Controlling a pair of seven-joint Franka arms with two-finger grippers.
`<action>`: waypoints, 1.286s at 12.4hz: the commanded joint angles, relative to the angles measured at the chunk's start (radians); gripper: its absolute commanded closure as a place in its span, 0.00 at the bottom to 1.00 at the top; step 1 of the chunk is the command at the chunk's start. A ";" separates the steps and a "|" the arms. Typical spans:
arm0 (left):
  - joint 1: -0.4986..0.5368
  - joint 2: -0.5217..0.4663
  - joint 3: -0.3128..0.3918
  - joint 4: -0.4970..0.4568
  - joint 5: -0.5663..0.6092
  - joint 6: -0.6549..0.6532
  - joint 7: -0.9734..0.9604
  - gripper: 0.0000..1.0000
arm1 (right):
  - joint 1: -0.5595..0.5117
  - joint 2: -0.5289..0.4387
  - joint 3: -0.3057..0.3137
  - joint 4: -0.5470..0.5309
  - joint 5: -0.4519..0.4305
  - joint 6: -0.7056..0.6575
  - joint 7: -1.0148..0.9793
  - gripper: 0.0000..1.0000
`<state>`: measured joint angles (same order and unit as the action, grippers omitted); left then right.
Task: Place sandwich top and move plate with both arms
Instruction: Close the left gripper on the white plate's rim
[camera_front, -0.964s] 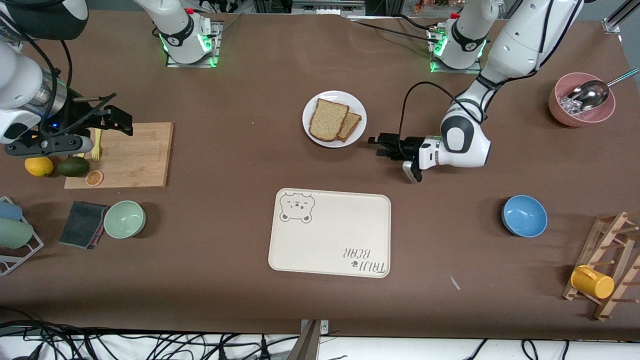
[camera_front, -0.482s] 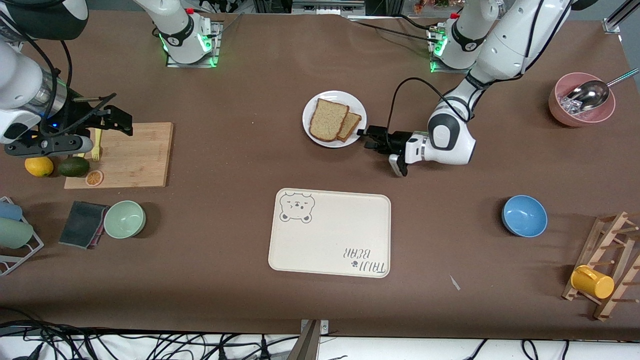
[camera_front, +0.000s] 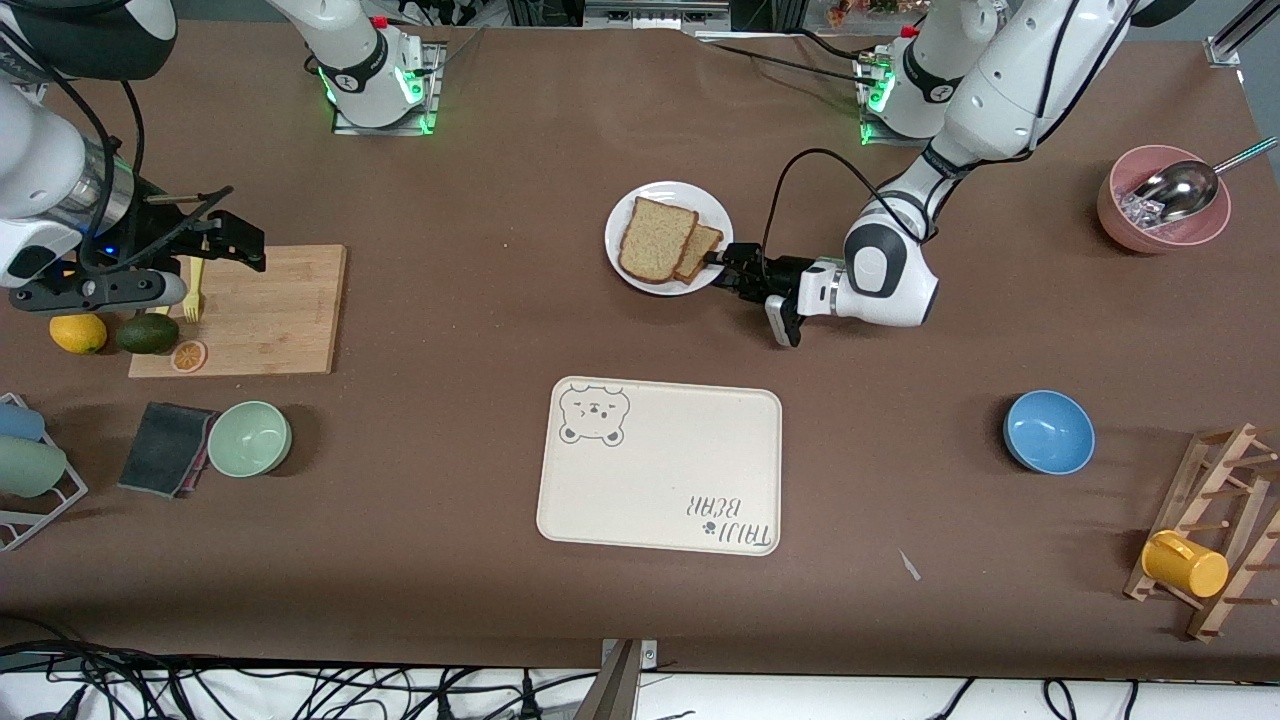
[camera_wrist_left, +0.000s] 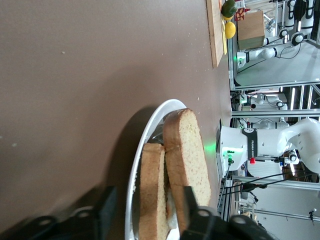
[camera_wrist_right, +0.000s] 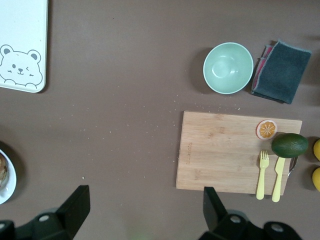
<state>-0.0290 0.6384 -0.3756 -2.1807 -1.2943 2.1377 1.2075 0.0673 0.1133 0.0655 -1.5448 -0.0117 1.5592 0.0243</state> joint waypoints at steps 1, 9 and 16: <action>-0.005 0.009 0.001 -0.001 -0.026 0.011 0.047 0.52 | 0.003 -0.009 0.000 -0.009 -0.014 0.007 0.003 0.00; -0.005 0.023 0.001 -0.002 -0.026 0.033 0.078 0.94 | 0.003 -0.009 0.000 -0.009 -0.014 0.007 0.003 0.00; 0.003 0.021 0.001 0.001 -0.025 0.031 0.083 1.00 | 0.005 -0.007 0.000 -0.012 -0.014 0.007 0.003 0.00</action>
<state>-0.0291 0.6626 -0.3743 -2.1808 -1.2942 2.1710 1.2604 0.0676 0.1134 0.0655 -1.5449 -0.0120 1.5592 0.0243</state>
